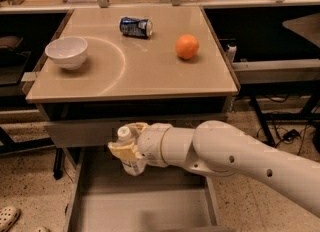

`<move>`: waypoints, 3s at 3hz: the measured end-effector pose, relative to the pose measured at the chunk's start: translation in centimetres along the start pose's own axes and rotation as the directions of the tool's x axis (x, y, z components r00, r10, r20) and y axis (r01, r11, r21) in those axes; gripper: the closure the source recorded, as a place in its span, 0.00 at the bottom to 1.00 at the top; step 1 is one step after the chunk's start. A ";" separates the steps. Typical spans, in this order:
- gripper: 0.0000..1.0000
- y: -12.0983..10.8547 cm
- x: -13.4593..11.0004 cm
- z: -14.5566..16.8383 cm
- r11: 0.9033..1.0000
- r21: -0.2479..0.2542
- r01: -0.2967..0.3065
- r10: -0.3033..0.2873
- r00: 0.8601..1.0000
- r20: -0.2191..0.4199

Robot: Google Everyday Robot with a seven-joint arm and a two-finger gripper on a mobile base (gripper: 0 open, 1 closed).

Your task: Pick blue plastic bottle from middle drawer and place on counter

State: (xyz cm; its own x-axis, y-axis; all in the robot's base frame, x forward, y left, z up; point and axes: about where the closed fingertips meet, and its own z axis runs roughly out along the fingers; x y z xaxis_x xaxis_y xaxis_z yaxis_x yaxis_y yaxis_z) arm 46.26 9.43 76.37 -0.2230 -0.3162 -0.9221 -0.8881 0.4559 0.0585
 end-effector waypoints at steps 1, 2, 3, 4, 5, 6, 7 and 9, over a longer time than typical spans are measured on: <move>1.00 0.0 -2.8 -0.8 1.000 0.000 0.010 -0.010 1.000 0.018; 1.00 -0.3 -5.8 -1.9 0.999 0.012 0.038 -0.038 0.999 0.030; 1.00 -1.6 -10.8 -3.3 0.996 0.016 0.092 -0.093 0.995 0.039; 1.00 -1.5 -10.9 -3.3 0.996 0.016 0.093 -0.093 0.995 0.039; 1.00 -1.5 -13.9 -4.6 0.990 0.026 0.137 -0.139 0.989 0.046; 1.00 -2.1 -17.4 -6.5 0.982 0.052 0.181 -0.183 0.982 0.044; 1.00 -3.0 -19.7 -8.3 0.974 0.086 0.207 -0.211 0.977 0.032; 1.00 -7.3 -22.9 -8.7 0.981 0.075 0.179 -0.185 0.980 0.076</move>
Offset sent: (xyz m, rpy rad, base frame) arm 0.0169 -0.0049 0.0991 0.0099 -0.0861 -0.0067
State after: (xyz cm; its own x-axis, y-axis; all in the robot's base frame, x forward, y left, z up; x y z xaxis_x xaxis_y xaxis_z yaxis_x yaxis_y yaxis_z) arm 54.38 6.08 100.34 -0.0242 -0.3307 -0.9434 -0.8812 0.4528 -0.1362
